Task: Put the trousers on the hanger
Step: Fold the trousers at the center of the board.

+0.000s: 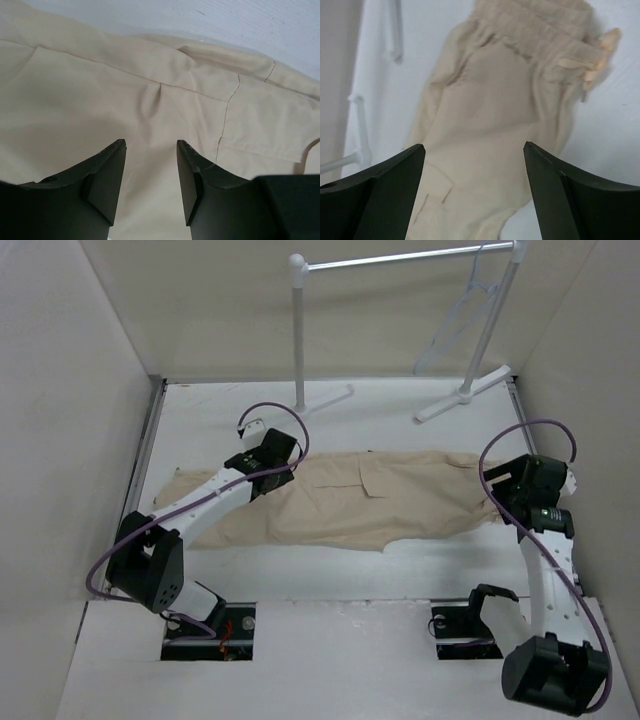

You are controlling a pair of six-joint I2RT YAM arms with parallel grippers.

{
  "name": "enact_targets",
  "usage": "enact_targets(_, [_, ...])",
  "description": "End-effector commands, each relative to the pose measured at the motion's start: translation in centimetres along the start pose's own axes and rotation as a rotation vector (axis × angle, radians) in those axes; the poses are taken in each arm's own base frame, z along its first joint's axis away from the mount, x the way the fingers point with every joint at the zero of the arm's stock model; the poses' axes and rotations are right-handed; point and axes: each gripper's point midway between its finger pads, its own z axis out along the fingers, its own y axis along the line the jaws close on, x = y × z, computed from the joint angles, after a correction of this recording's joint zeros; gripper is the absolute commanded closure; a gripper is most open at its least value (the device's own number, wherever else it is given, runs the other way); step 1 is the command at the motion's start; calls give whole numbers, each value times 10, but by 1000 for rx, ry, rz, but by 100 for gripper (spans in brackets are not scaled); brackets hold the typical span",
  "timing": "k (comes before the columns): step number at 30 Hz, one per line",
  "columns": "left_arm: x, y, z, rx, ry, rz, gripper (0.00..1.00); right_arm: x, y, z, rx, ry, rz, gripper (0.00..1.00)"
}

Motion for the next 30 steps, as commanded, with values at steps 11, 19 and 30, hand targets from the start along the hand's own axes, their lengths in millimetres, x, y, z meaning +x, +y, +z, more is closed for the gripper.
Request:
enact_targets(11, [25,11,1,43,58,-21,56,12,-86,90,253,94,108,18])
enact_targets(19, [24,19,-4,38,48,-42,56,16,-95,115,297,112,160,60])
enact_targets(30, [-5,31,-22,24,18,-77,53,-113,5,-1,67,-358,86,86])
